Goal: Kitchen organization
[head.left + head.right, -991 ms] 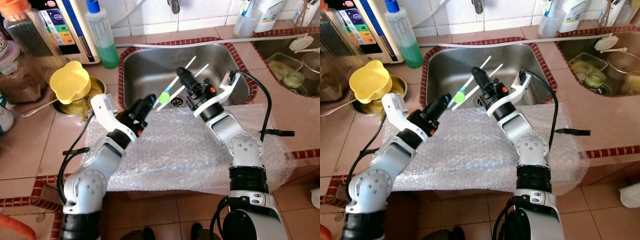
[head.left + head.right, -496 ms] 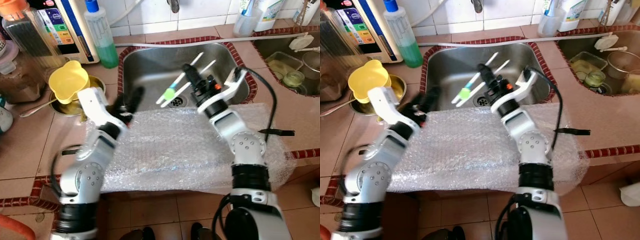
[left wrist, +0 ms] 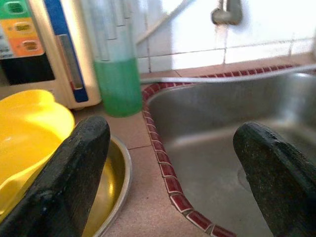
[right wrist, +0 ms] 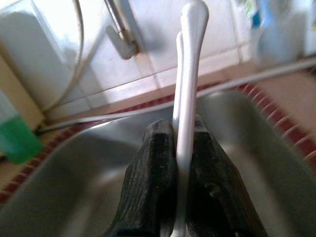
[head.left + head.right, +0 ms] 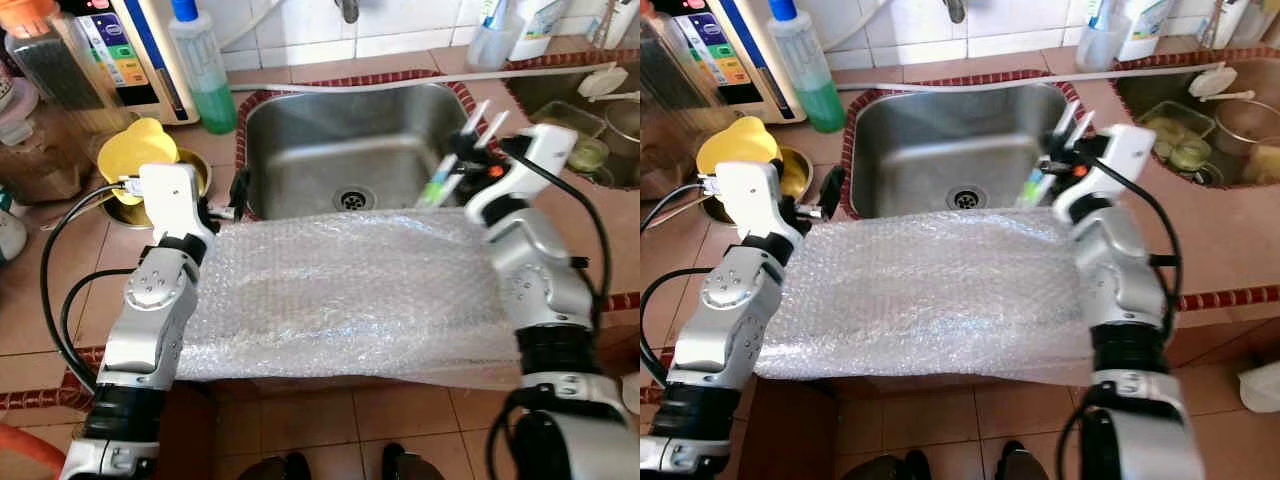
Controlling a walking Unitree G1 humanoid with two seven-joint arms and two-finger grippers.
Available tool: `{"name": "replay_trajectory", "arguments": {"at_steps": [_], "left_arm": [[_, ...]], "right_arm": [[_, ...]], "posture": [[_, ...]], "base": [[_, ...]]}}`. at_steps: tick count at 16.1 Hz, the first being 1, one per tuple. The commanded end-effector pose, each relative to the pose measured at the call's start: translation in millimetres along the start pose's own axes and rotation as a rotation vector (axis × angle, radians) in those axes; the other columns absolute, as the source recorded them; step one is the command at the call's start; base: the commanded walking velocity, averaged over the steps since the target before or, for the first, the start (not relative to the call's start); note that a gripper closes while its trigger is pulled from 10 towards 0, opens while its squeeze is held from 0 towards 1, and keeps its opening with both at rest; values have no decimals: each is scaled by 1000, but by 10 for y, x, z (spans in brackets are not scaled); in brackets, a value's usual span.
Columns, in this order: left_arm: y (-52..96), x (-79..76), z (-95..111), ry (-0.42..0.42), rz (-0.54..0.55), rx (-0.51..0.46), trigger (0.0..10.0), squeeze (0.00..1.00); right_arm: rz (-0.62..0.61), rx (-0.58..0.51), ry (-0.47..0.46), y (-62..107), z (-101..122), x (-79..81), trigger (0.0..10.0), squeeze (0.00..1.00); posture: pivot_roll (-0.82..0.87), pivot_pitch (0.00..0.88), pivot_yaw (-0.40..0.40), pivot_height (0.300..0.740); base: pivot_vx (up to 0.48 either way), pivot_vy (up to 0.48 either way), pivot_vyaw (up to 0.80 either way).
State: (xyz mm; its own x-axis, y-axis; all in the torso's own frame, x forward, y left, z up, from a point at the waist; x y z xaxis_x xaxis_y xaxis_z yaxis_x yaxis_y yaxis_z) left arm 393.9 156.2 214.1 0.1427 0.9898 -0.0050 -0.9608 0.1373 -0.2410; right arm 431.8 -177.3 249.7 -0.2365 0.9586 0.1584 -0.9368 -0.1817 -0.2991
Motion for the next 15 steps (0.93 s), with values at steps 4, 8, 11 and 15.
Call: {"name": "replay_trajectory", "arguments": {"at_steps": [4,8,11,15], "left_arm": [[15,-29,-30,-36,-18,-19,10000,1000],[133,-162,-126,-21,-30,-19,10000,1000],[191,-119,-122,-13,9,-28,10000,1000],[238,-125,-120,-1,-6,-16,10000,1000]], "right_arm": [[-97,149,178,34,-368,-308,0,0],[-128,181,246,-83,-389,-333,0,0],[-152,196,420,-131,-354,-394,1686,0],[-194,314,512,-39,-518,-573,10000,753]], "posture": [[-109,258,104,740],[-94,269,110,740],[-68,273,111,740],[-50,278,119,740]], "base": [[0,0,0],[0,0,0],[0,0,0],[0,0,0]]}}
Point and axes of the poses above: a point about 5 cm out from each wrist's last joint towards the gripper, its own y axis pointing back from the gripper into the wrist, its own z axis along the axis of the wrist's last joint, x = y × z, the point moved 6 cm from there along -y, pointing out of the wrist towards the gripper, and after that the axes turned 3 degrees about y, right-handed, at the moved point
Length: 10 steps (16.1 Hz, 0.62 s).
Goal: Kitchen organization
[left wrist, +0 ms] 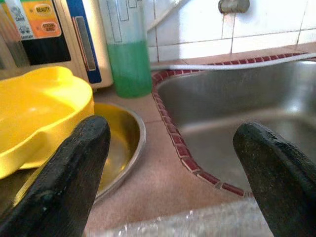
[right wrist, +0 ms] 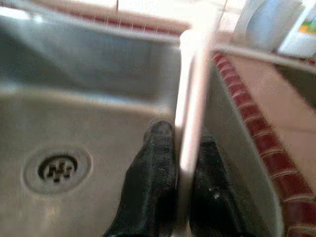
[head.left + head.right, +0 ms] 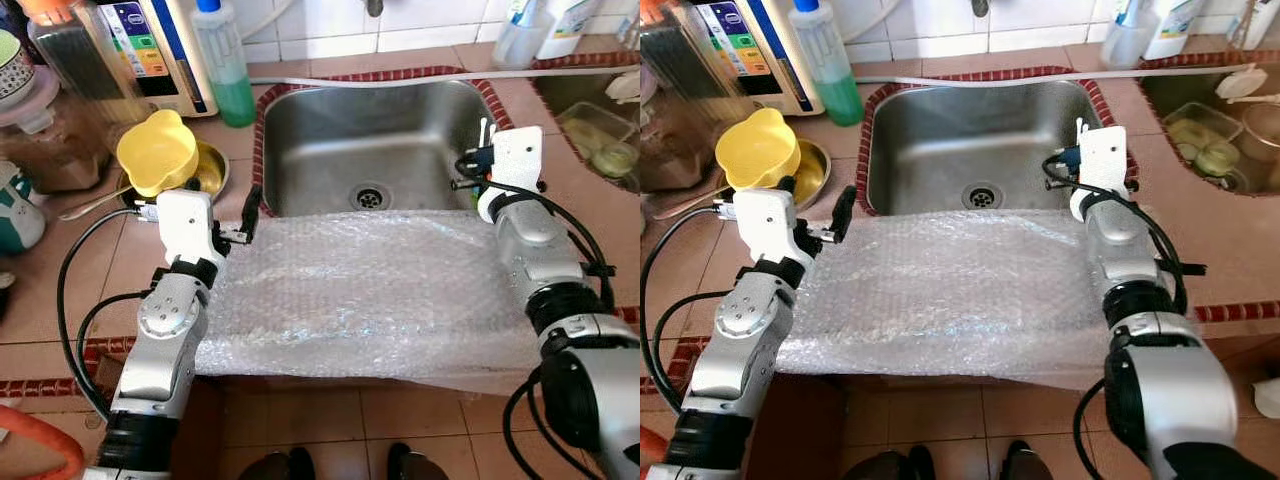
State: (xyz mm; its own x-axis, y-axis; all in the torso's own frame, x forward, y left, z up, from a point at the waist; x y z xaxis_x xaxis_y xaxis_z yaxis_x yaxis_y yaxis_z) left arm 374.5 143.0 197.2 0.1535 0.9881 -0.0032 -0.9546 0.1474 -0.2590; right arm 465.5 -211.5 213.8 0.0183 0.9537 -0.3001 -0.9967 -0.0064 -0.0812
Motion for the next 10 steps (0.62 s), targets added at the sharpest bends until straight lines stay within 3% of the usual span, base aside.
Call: {"name": "replay_trajectory", "arguments": {"at_steps": [1,3,4,5,10], "left_arm": [[35,0,-8,2,-11,10,10000,1000],[49,-92,-32,16,-54,25,10000,1000],[48,-137,-29,21,-72,25,10000,224],[47,-164,-26,23,-78,25,10000,0],[29,-177,-35,31,-85,32,10000,0]], "right_arm": [[-3,95,11,55,-256,-23,10000,1000],[-3,110,9,51,-273,-46,10000,1000],[1,111,-3,44,-261,-53,10000,1000],[0,120,4,42,-266,-66,10000,1000],[40,131,-43,29,-265,29,10000,1000]], "posture": [[-50,279,121,740],[-52,279,128,740],[-54,278,129,740],[-56,276,129,740],[-64,271,124,740]], "base": [[0,0,0],[0,0,0],[0,0,0],[0,0,0],[0,0,0]]}}
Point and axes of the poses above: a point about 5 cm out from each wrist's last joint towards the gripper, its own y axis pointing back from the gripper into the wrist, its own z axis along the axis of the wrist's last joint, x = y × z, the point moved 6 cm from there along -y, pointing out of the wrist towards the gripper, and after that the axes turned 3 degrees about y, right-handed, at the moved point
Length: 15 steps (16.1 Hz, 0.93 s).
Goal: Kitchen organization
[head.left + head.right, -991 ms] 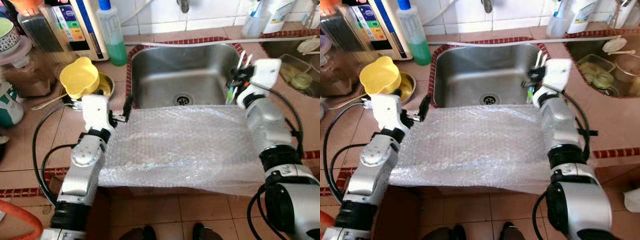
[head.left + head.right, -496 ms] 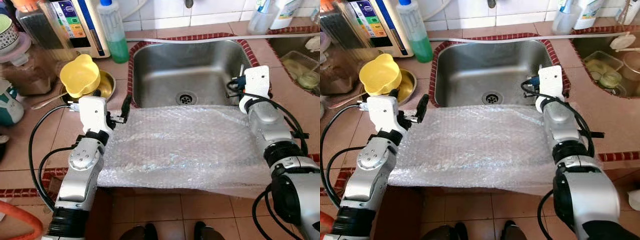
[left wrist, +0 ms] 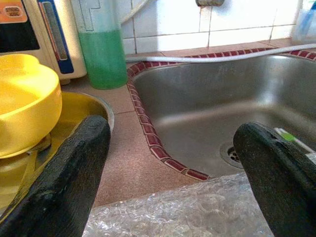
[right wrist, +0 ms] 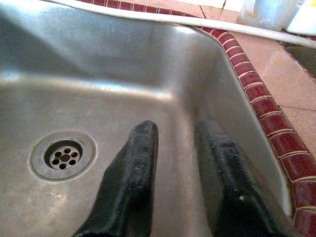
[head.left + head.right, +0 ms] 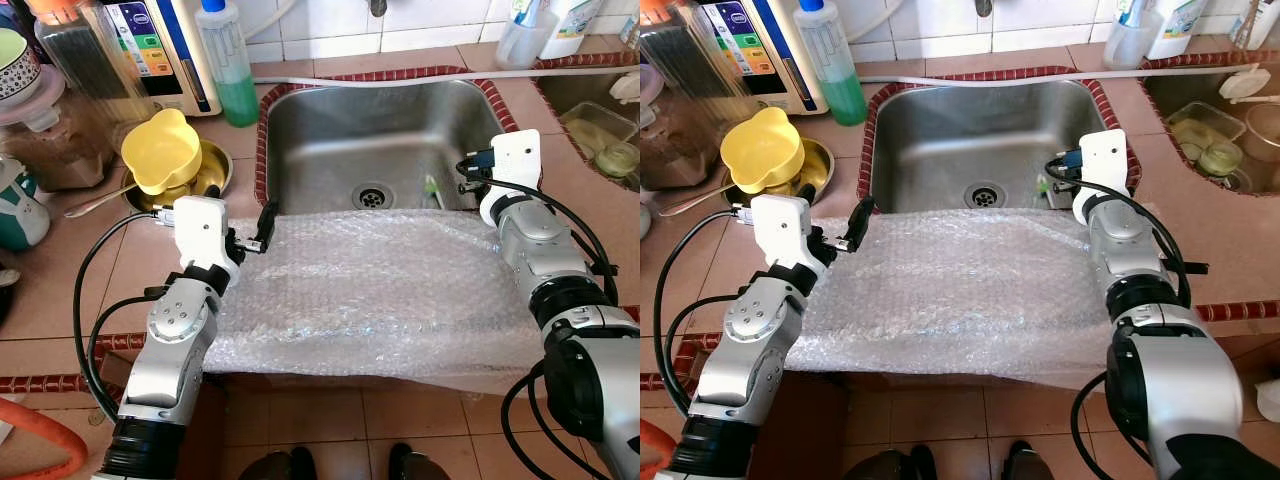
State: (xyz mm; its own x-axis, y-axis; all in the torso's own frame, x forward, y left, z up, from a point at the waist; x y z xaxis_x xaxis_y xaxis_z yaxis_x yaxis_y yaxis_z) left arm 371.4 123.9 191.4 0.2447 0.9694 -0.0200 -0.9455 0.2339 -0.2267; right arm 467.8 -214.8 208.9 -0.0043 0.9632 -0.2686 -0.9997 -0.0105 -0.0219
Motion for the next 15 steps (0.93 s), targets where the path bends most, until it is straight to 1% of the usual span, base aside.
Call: {"name": "replay_trajectory", "arguments": {"at_steps": [1,2,3,5,6,7,10,11,12,13,15], "left_arm": [[12,20,22,-8,3,-2,10000,0],[8,25,21,-9,4,-1,10000,0],[2,29,25,-10,5,-2,10000,0],[-28,53,47,-10,4,-7,10000,0],[-41,63,56,-9,5,-9,10000,0],[-84,112,98,-16,25,-23,10000,0],[-180,310,187,-69,119,-55,10000,0],[-194,342,197,-75,134,-60,10000,0],[-224,426,217,-85,181,-66,10000,0],[-254,535,236,-103,251,-74,10000,0],[-265,613,230,-108,302,-74,10000,0]], "right_arm": [[32,80,-28,35,-220,69,10000,1000],[50,69,-62,30,-197,103,10000,1000],[88,47,-109,22,-144,171,10000,1000],[156,-59,-163,31,43,304,10000,1000],[173,-82,-183,43,75,343,10000,1000],[224,-150,-220,110,166,471,10000,1000],[291,-258,-236,343,297,700,10000,1000],[302,-272,-232,389,313,738,10000,1000],[318,-288,-237,479,341,812,10000,1000],[341,-299,-257,605,386,915,10000,1000],[360,-308,-265,697,426,988,10000,1000]], "posture": [[-65,269,124,740],[-64,267,125,740],[-65,265,124,740],[-71,260,124,740],[-75,258,125,740],[-83,252,128,740],[-106,251,133,740],[-112,252,136,740],[-120,251,138,740],[-134,248,138,740],[-141,246,136,740]], "base": [[0,0,0],[0,0,0],[0,0,0],[0,0,0],[0,0,0],[0,0,0],[0,0,0],[0,0,0],[0,0,0],[0,0,0],[0,0,0]]}}
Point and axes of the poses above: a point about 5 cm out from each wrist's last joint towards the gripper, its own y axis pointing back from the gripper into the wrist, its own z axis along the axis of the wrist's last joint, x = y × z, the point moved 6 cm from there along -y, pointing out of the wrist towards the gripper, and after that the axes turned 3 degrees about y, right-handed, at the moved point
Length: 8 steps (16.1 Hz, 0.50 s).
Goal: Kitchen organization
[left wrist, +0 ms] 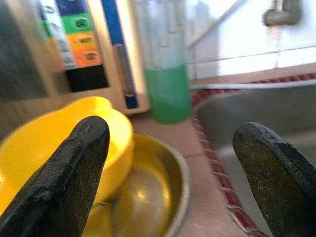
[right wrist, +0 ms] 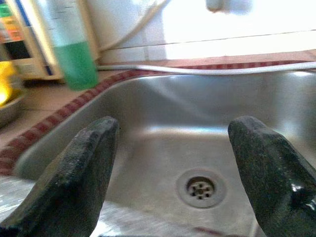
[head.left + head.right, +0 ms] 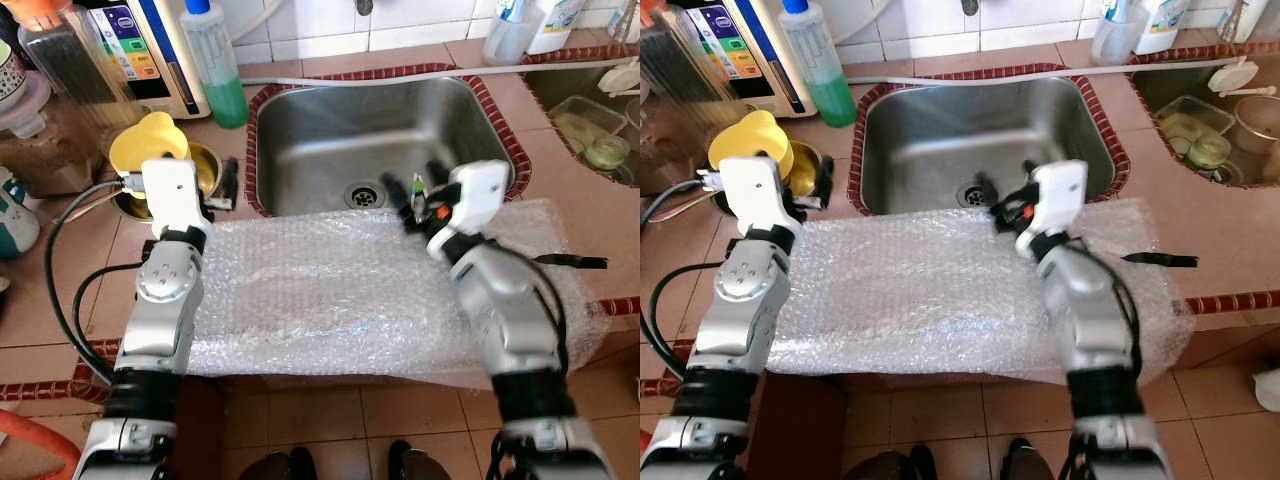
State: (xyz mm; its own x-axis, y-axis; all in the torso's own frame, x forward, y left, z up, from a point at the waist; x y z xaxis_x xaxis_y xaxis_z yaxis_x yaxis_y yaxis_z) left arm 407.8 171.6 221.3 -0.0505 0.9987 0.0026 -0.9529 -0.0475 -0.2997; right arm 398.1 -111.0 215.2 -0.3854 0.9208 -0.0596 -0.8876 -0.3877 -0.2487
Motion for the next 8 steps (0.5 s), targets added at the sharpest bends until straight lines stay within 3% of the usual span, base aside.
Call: {"name": "replay_trajectory", "arguments": {"at_steps": [1,6,8], "left_arm": [[5,115,-33,-12,50,6,10000,0],[-104,310,-24,-36,188,-2,10000,0],[-147,306,-40,-74,176,2,10000,0]], "right_arm": [[16,-21,-2,6,76,75,10000,1000],[127,-49,-29,104,250,539,10000,1000],[144,-42,-45,127,258,615,10000,1000]], "posture": [[-146,243,135,740],[-154,239,127,740],[-152,239,127,740]], "base": [[0,0,0],[0,0,0],[0,0,0]]}}
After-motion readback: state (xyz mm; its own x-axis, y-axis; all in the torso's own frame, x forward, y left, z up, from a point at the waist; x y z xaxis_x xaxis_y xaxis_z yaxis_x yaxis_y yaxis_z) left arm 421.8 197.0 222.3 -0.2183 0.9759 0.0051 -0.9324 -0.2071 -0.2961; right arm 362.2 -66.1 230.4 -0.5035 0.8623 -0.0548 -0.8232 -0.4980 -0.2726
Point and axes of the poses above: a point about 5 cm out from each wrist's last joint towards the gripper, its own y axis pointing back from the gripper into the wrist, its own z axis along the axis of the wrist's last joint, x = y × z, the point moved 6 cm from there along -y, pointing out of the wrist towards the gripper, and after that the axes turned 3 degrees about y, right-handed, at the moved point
